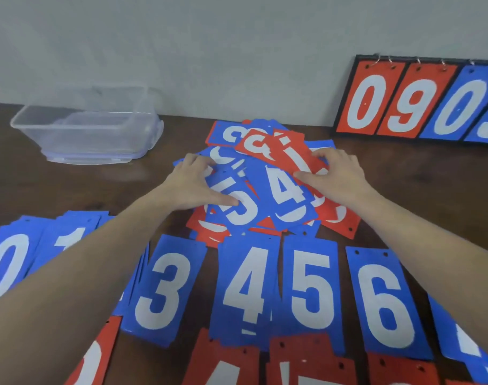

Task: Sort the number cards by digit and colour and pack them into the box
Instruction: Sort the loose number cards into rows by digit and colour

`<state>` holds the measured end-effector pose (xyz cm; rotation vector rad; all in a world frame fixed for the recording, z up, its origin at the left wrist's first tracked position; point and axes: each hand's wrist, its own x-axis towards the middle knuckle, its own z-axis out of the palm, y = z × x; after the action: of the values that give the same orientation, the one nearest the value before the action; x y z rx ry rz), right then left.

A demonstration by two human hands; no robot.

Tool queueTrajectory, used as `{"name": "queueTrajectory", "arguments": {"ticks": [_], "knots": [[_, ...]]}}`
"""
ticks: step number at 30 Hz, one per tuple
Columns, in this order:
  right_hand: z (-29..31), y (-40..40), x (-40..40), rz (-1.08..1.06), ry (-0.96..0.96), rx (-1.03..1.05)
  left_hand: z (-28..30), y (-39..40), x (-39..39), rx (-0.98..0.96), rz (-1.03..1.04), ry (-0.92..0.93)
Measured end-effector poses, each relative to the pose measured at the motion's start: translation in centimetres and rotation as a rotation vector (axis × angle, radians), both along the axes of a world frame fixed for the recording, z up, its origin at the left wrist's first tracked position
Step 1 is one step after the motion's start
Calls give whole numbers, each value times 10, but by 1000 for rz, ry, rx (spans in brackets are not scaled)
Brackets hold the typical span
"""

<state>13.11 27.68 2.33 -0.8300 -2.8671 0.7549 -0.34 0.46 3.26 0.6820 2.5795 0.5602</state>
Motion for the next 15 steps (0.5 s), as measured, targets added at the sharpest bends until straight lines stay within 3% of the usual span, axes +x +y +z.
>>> {"name": "queueTrajectory", "arguments": {"ticks": [15], "knots": [[9,14,18,-120,178,-409,1,0,4,85,59,-62]]}}
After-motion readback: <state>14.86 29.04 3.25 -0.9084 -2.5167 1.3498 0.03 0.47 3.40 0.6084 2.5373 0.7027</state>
